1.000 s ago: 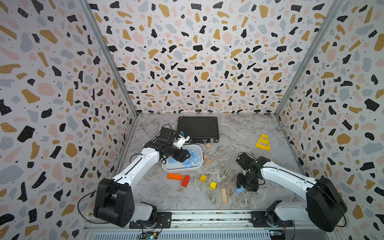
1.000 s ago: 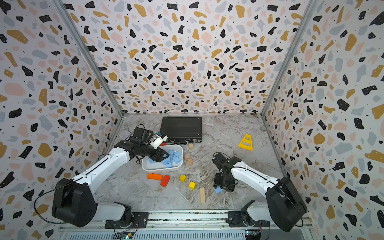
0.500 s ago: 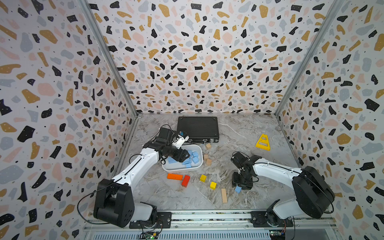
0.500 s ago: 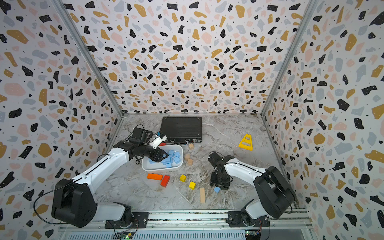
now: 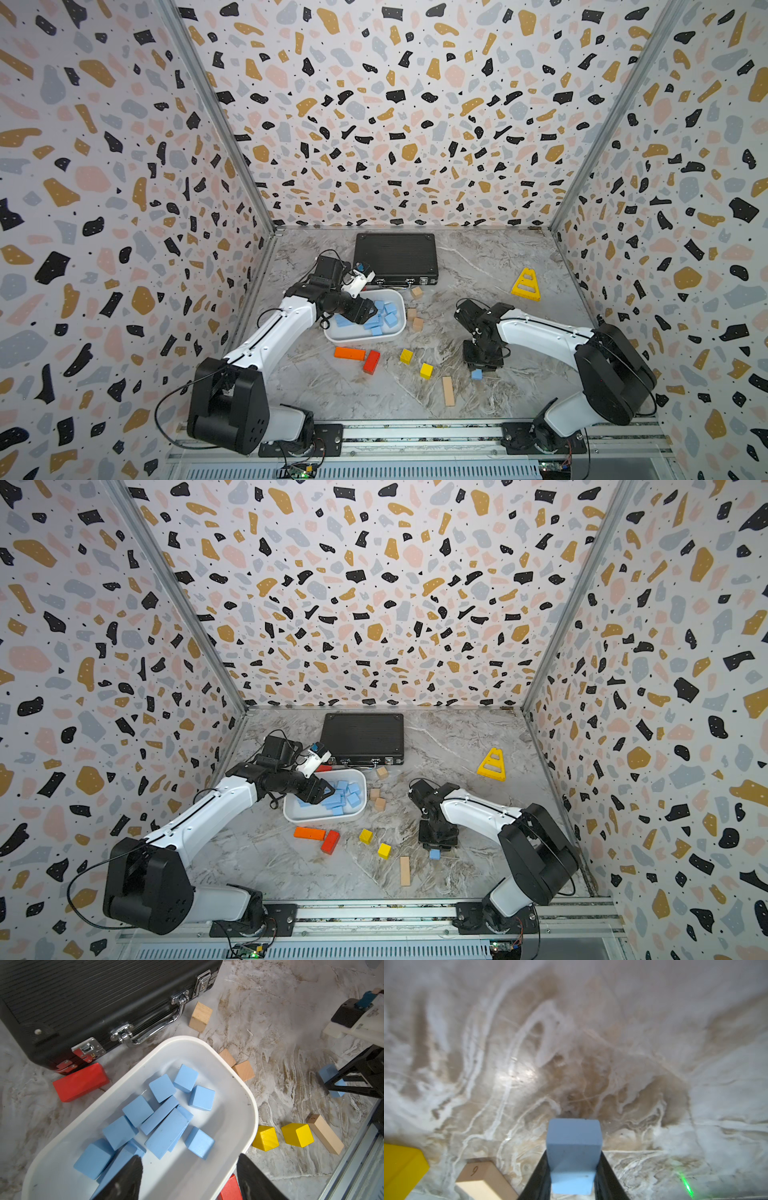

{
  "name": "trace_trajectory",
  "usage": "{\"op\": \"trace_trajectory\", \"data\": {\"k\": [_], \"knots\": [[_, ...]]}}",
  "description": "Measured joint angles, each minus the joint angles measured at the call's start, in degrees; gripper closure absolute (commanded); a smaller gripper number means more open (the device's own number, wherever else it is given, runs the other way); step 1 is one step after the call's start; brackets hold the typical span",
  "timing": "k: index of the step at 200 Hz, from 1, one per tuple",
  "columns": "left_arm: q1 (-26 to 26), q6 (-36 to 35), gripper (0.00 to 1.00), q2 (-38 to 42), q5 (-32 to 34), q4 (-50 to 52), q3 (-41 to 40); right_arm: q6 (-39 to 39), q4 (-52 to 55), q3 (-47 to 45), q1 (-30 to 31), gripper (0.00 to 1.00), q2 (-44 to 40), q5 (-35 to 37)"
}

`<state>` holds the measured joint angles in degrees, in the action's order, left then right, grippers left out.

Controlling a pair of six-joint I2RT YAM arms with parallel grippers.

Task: Pick out the blue building blocks
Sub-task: Pick up the building block from the center of the board, then place the building block in the storage box.

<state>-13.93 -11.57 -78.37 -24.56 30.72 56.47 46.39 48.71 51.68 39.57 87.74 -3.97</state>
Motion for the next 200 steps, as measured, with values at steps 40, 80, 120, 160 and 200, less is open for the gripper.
{"op": "trace_trajectory", "data": {"k": [40, 80, 120, 160, 200], "knots": [[5.09, 2.36, 0.24, 0.61, 0.26, -1.46, -1.44, -5.73, 4.42, 15.56, 1.79, 0.69, 2.54, 2.58], [14.03, 5.75, 0.22, 2.51, -0.74, -3.08, -3.02, -12.63, 7.72, 36.81, 5.42, 0.69, 14.64, 3.78], [21.27, 7.93, 0.21, 3.32, -0.96, -4.26, -4.35, -18.01, 9.99, 58.82, 10.71, 0.69, 30.05, 3.28], [22.51, 8.37, 0.21, 4.11, -1.49, -4.5, -4.72, -20.48, 11.65, 74.58, 14.47, 0.69, 43.01, 1.92], [22.51, 8.96, 0.2, 4.2, -1.77, -5.33, -5.35, -20.92, 14.29, 76.87, 14.47, 0.69, 48.87, 2.58]]}}
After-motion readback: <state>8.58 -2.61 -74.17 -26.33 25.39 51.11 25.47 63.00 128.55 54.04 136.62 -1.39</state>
